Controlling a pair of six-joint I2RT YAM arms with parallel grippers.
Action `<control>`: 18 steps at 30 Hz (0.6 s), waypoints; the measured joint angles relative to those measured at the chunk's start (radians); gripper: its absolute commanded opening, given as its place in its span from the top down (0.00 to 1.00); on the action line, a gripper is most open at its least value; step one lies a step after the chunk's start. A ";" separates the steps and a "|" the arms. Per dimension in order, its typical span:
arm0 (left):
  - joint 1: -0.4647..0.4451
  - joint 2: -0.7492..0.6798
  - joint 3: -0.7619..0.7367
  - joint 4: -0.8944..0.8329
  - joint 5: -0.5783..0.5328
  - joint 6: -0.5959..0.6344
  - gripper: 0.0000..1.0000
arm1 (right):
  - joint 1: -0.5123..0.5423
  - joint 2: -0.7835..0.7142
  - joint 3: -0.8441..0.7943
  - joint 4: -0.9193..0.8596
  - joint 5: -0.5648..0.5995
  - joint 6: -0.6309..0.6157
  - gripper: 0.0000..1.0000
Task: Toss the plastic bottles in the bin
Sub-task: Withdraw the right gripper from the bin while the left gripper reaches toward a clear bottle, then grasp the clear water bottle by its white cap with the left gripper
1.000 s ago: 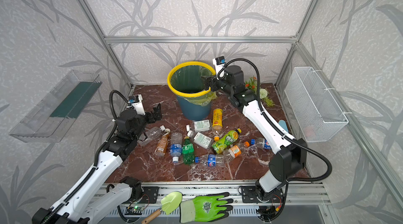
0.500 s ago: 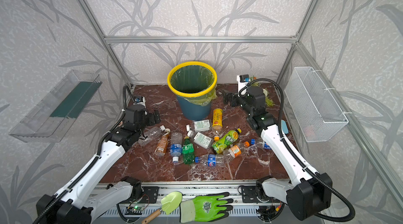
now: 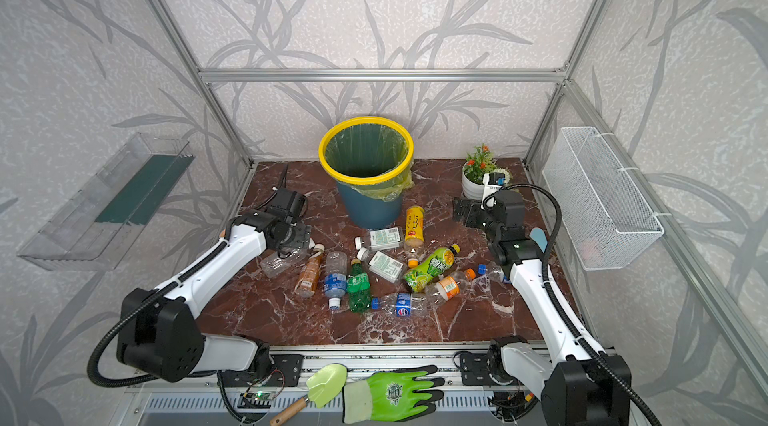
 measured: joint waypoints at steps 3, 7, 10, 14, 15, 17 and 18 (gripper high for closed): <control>0.000 0.048 0.019 -0.046 -0.019 0.071 0.16 | -0.023 -0.001 -0.027 0.007 -0.008 0.011 0.00; 0.002 0.106 0.021 -0.085 -0.043 0.171 0.15 | -0.058 -0.004 -0.045 0.012 -0.024 0.016 0.00; 0.016 0.126 0.018 -0.085 -0.039 0.224 0.16 | -0.079 -0.004 -0.050 0.014 -0.036 0.018 0.00; 0.050 0.129 0.009 -0.072 0.006 0.277 0.16 | -0.094 -0.004 -0.063 0.016 -0.048 0.020 0.00; 0.058 0.132 0.007 -0.067 0.017 0.290 0.16 | -0.095 -0.004 -0.067 0.015 -0.051 0.021 0.00; 0.069 0.143 0.004 -0.058 0.043 0.309 0.16 | -0.099 -0.005 -0.076 0.015 -0.053 0.023 0.00; 0.074 0.151 0.002 -0.054 0.058 0.317 0.16 | -0.100 -0.005 -0.080 0.015 -0.055 0.023 0.00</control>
